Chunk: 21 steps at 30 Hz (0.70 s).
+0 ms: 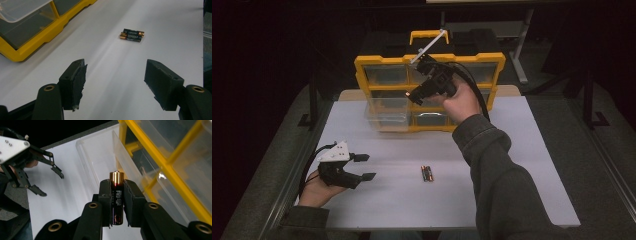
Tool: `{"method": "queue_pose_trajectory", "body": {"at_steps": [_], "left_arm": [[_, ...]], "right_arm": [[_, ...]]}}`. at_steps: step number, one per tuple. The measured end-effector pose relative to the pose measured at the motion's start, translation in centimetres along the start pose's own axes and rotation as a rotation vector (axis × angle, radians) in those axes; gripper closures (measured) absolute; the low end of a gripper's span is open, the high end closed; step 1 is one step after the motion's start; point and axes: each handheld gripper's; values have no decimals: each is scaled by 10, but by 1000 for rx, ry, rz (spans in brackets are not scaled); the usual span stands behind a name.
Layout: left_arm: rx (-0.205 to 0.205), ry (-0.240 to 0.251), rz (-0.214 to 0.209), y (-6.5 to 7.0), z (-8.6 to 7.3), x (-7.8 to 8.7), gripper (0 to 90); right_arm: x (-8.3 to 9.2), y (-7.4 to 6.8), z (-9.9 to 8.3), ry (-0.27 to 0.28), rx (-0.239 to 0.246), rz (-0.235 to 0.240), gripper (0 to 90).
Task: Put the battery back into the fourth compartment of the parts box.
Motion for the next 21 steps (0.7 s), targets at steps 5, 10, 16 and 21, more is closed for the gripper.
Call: {"method": "queue_pose_trajectory", "body": {"at_steps": [5,10,16,21], "left_arm": [[10,2,0,-2,-1,0,328],[15,6,1,-2,-1,1,328],[20,14,-2,-2,-1,2,326],[27,20,-4,-2,-1,1,323]], "right_arm": [[-7,-7,18,-7,21,5,758],[-16,-9,32,-7,31,9,758],[-32,-9,41,-17,33,7,757],[-48,-6,42,-53,21,1,757]]}}
Point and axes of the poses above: each handheld gripper's, and its own axes: x roughly backward along the jaws, z roughly out of its top, y roughly to its right, and after that the axes turned 2 degrees about -y, right-handed
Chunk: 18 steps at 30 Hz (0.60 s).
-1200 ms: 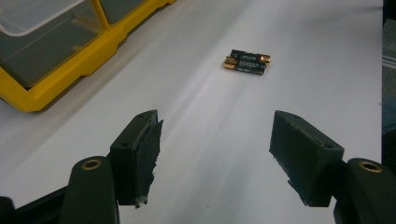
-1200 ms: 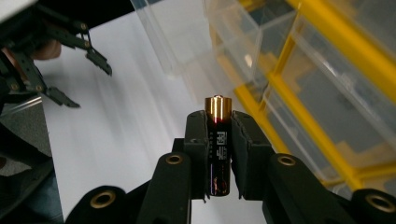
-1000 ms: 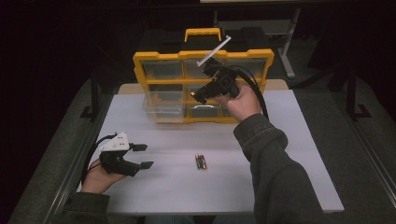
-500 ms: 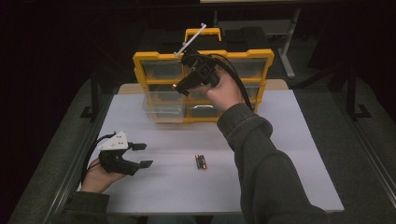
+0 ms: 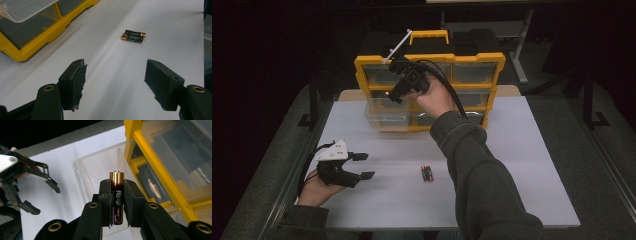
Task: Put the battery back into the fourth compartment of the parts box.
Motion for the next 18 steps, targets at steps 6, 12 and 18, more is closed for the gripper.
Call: {"method": "queue_pose_trajectory", "body": {"at_steps": [6,12,18], "left_arm": [[5,4,5,-1,0,1,321],[-12,-3,9,-2,0,2,322],[-16,2,13,-2,0,3,322]], "right_arm": [[-15,2,1,-23,-12,17,757],[-30,4,-3,-55,-36,28,748],[-30,4,-9,-56,-45,19,709]]}}
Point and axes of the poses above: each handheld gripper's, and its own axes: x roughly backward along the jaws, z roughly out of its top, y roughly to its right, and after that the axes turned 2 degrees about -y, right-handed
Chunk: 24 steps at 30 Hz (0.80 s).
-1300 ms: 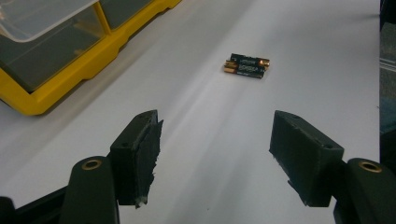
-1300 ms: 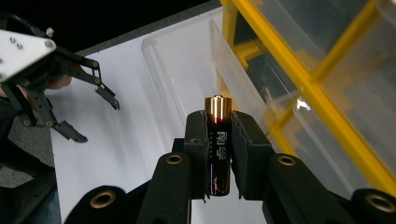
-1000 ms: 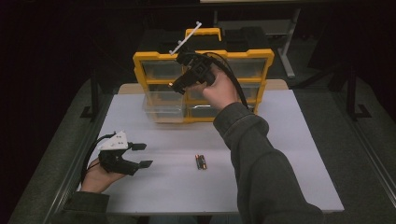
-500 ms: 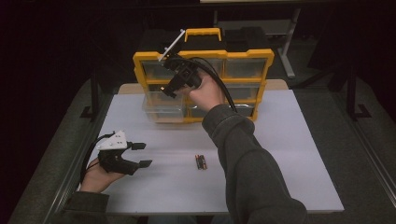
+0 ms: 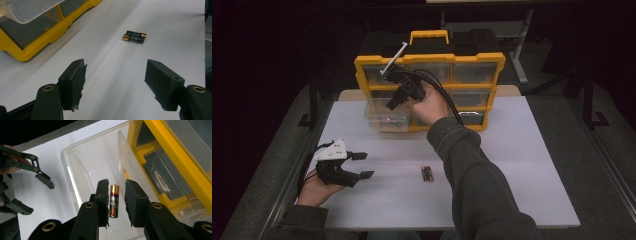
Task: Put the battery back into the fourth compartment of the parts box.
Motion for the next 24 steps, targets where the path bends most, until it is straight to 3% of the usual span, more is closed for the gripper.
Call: {"method": "queue_pose_trajectory", "body": {"at_steps": [5,9,16,24], "left_arm": [[21,0,0,1,-1,0,321],[4,-6,3,1,0,-1,320],[12,-5,-5,3,0,-2,320],[-4,-14,-2,1,1,0,320]], "right_arm": [[12,0,-7,35,-2,-9,692],[25,-1,-17,74,-19,4,687],[49,2,-40,121,-19,-11,671],[58,3,-73,138,-79,-16,647]]}}
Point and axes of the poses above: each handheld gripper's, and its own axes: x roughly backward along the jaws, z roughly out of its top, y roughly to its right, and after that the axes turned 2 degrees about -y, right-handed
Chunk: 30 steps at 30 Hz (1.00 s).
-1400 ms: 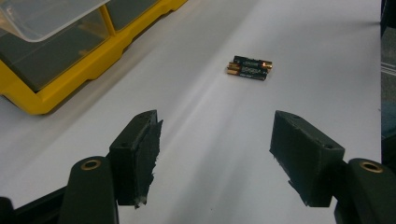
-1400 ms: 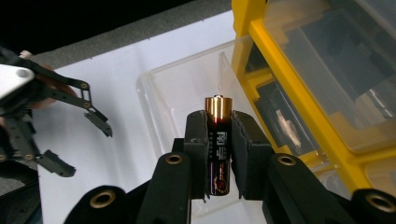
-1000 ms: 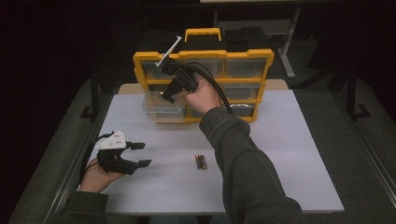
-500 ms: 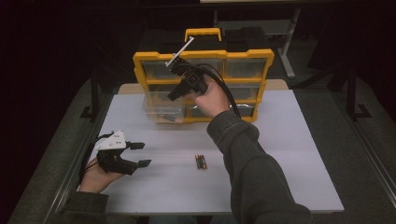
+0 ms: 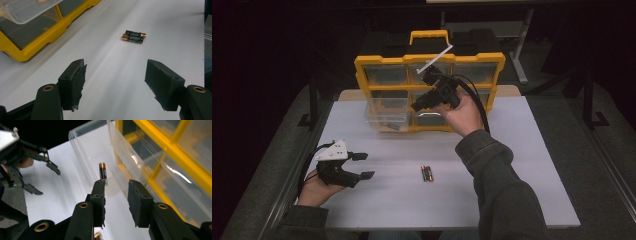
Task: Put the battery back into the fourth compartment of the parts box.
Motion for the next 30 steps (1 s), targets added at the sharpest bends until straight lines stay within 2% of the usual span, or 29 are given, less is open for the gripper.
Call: {"method": "queue_pose_trajectory", "body": {"at_steps": [3,11,14,19,20,21,30], "left_arm": [[14,4,-3,0,-1,0,320],[15,12,-5,0,-1,0,320],[22,10,-3,-1,-1,1,320],[26,13,-5,1,-1,1,320],[25,14,-6,1,-1,2,320],[17,11,-5,1,0,2,320],[22,19,-4,0,0,0,320]], "right_arm": [[1,0,-13,-8,-10,-10,636],[-3,1,-46,-10,-56,-10,594],[-6,-2,-57,-6,-82,10,589],[-16,-6,-75,-27,-84,5,582],[-19,-5,-79,-33,-69,0,583],[-21,-7,-82,-35,-86,10,582],[-35,-8,-102,-68,-96,16,582]]}}
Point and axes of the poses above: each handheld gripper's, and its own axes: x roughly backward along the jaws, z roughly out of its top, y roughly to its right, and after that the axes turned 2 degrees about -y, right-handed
